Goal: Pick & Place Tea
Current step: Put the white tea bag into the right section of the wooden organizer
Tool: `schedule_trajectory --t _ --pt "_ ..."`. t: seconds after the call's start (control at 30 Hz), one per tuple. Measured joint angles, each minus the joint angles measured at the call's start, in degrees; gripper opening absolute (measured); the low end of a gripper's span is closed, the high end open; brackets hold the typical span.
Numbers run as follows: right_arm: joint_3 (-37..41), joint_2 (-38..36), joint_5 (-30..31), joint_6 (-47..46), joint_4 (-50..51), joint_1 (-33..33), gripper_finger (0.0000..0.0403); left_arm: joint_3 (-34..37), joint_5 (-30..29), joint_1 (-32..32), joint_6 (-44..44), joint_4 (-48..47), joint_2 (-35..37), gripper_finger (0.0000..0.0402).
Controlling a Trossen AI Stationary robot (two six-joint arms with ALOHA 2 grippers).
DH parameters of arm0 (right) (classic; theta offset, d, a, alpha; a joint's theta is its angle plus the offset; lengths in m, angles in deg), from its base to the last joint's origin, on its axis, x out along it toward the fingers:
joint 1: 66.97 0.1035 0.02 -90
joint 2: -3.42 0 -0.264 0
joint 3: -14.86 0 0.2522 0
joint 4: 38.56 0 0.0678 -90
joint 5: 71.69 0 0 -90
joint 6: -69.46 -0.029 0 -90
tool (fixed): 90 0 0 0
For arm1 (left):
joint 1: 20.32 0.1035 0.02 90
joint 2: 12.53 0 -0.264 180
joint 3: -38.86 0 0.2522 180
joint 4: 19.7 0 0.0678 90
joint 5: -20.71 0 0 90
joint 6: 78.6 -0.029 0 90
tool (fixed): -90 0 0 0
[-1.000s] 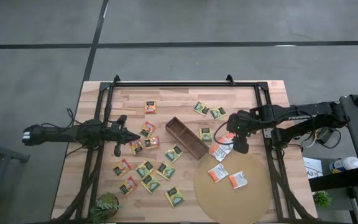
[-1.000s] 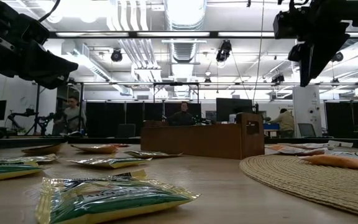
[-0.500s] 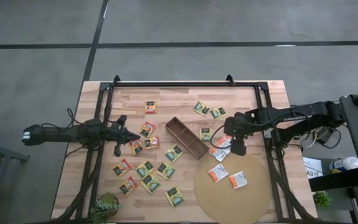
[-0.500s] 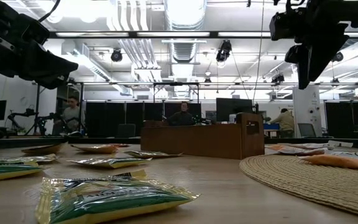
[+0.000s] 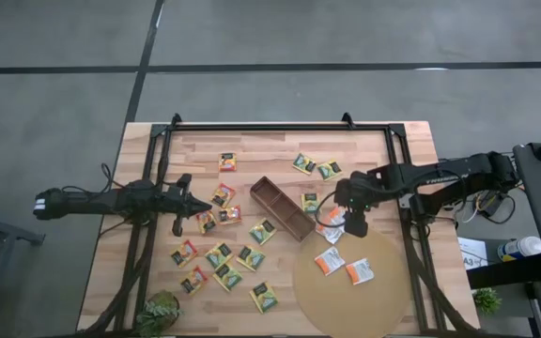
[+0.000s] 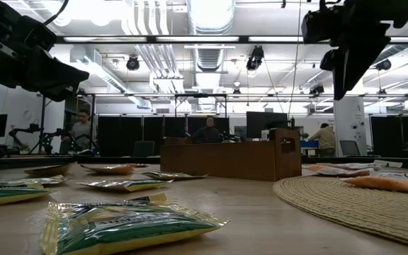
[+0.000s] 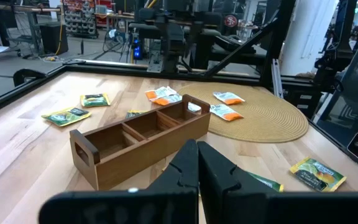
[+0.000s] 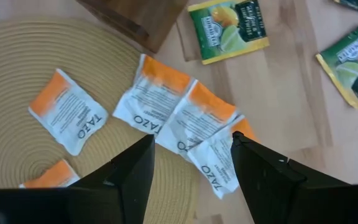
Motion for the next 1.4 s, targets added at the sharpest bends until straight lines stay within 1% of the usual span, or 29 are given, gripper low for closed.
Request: schedule_trajectory --t 0.3,0.73,0.9,1.0,1.17,1.4 --pt "0.0 0.0 0.0 -0.3 -0.2 0.6 0.021 0.0 0.0 0.0 0.0 0.0 0.0 0.0" --pt "-0.3 2.0 0.0 -0.3 -0.7 0.6 0.021 0.0 0.0 0.0 0.0 0.0 0.0 0.0" --pt "-0.3 2.2 0.0 -0.3 -0.7 2.3 0.021 0.0 0.0 0.0 0.0 0.0 0.0 0.0" --pt "0.7 2.3 0.0 -0.5 -0.7 3.8 0.021 0.0 0.0 0.0 0.0 0.0 0.0 0.0" --pt "3.2 2.1 -0.4 -4.1 -0.5 4.3 0.021 0.0 0.0 0.0 0.0 0.0 0.0 0.0" --pt "5.7 -0.9 -0.9 -3.9 1.7 4.3 0.021 0.0 0.0 0.0 0.0 0.0 0.0 0.0"
